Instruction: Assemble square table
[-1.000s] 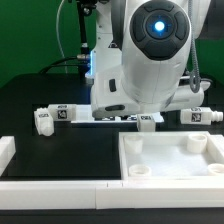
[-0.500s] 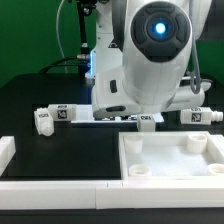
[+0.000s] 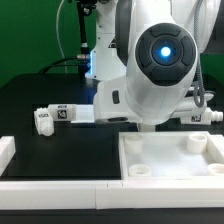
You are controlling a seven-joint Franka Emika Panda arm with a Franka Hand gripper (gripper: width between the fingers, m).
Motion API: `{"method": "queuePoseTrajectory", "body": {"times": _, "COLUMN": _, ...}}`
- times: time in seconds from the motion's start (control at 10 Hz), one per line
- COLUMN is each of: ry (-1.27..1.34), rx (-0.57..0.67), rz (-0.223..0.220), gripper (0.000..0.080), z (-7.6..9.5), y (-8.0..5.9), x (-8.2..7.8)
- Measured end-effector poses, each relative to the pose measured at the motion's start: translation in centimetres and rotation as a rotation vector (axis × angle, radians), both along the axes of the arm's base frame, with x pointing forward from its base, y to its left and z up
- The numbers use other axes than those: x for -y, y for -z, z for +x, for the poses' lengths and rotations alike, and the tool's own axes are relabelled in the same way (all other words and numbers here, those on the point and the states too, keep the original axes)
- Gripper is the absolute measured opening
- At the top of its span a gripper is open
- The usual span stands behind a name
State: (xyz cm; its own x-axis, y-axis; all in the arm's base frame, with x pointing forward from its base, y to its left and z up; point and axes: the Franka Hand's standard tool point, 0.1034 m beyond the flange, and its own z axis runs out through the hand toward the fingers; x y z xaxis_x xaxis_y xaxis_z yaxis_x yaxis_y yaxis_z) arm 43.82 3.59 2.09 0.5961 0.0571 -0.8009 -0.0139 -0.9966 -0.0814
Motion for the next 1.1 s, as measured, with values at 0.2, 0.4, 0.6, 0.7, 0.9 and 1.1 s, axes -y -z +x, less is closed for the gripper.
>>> {"method": "queuePoseTrajectory", "body": {"times": 0.2, "ry": 0.027, "rx": -0.021, "rz": -0.057, "gripper": 0.0649, "z": -0.3, "y": 0.8, "x": -0.3}}
{"method": "queuePoseTrajectory", "body": {"times": 0.4, "ry": 0.027, "rx": -0.033, "rz": -0.074, "gripper": 0.0649, "z": -0.7, "y": 1.4, "x": -0.5}}
{"method": "queuePoseTrajectory", "body": {"times": 0.6, "ry": 0.028, "rx": -0.033, "rz": -0.074, "gripper": 0.0649, "z": -0.7, "y": 1.4, "x": -0.4}}
{"method": "queuePoseTrajectory", "body": {"times": 0.7, "ry": 0.028, "rx": -0.033, "rz": -0.074, "gripper": 0.0536, "z": -0.7, "y": 1.4, "x": -0.4}}
{"method": "queuePoseTrajectory", "body": {"times": 0.9, "ry": 0.028, "rx": -0.033, "rz": -0.074, "gripper": 0.0351, "z": -0.7, "y": 1.4, "x": -0.4}}
{"method": "queuePoseTrajectory", "body": {"times": 1.1, "ry": 0.028, "rx": -0.033, "rz": -0.074, "gripper": 0.0282, "z": -0.7, "y": 1.4, "x": -0.4}}
